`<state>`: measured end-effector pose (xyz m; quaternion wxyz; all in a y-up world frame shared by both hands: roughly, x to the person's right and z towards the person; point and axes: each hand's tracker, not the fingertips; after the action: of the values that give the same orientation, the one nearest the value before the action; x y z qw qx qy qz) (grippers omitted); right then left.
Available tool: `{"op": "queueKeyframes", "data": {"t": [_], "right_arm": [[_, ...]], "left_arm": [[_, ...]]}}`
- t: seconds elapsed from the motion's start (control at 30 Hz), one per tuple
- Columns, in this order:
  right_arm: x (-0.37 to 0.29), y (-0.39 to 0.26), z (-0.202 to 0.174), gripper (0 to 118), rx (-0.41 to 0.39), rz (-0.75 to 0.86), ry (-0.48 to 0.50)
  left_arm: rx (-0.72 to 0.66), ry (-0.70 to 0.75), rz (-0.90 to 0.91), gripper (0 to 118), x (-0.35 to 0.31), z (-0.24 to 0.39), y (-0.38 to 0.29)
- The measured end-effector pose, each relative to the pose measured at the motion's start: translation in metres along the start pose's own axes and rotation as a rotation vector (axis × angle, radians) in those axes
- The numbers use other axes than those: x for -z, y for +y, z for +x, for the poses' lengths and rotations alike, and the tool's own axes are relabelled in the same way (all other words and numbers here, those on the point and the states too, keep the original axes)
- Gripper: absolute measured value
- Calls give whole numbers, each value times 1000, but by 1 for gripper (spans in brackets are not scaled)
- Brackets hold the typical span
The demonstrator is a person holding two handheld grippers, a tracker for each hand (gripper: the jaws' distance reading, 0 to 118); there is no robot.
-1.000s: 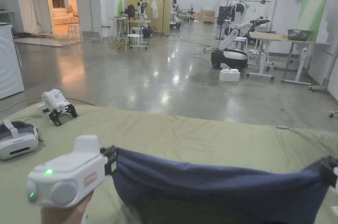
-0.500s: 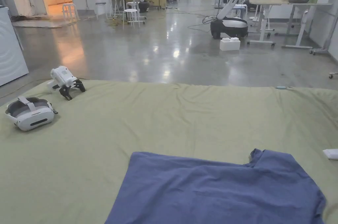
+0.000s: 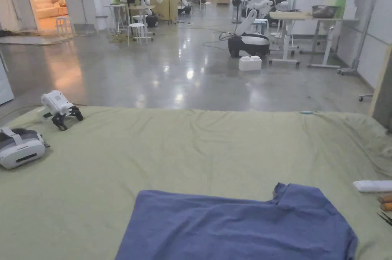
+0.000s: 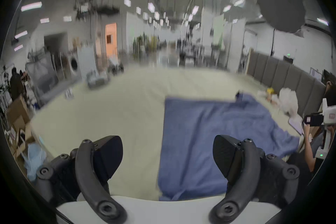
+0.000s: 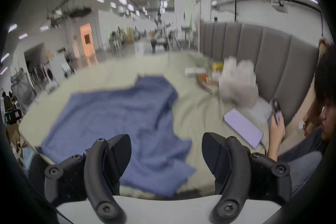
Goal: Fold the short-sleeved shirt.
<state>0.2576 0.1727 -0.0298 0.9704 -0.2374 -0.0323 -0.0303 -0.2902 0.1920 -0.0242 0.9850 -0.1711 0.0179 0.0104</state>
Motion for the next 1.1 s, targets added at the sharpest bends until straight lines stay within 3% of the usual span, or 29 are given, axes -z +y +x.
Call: {"op": "queueKeyframes", "data": {"t": [0.13,0.23,0.27,0.33,0.37,0.43,0.47,0.53,0.87,0.97,1.0,1.03,1.07,1.1], "right_arm": [[-47,45,-30,83,-4,253,100],[-67,62,-53,83,-31,356,157],[-68,65,-59,76,-33,375,156],[-76,71,-71,55,-54,394,169],[-78,73,-75,35,-76,405,193],[-81,73,-83,2,-87,431,191],[-84,72,-87,2,-93,435,188],[-85,72,-90,0,-107,437,199],[-80,69,-93,0,-103,425,189],[-74,63,-91,0,-82,390,190],[-71,61,-90,0,-75,366,192],[-68,57,-88,0,-65,341,197],[-64,51,-85,0,-56,326,202],[-61,46,-83,0,-45,300,208]], "left_arm": [[67,18,245,104,-52,33,53],[106,68,387,102,-79,57,71],[116,82,415,97,-84,62,73],[102,58,451,74,-94,69,78],[93,53,444,48,-98,73,81],[97,35,446,15,-103,76,83],[93,32,448,3,-104,77,86],[72,9,445,0,-108,76,87],[48,-28,368,0,-97,64,81],[19,-62,220,4,-75,48,69],[15,-88,151,17,-67,40,62],[-1,-106,78,36,-53,29,48],[-20,-118,-4,64,-37,18,33],[-45,-132,-94,76,-21,7,16]]}}
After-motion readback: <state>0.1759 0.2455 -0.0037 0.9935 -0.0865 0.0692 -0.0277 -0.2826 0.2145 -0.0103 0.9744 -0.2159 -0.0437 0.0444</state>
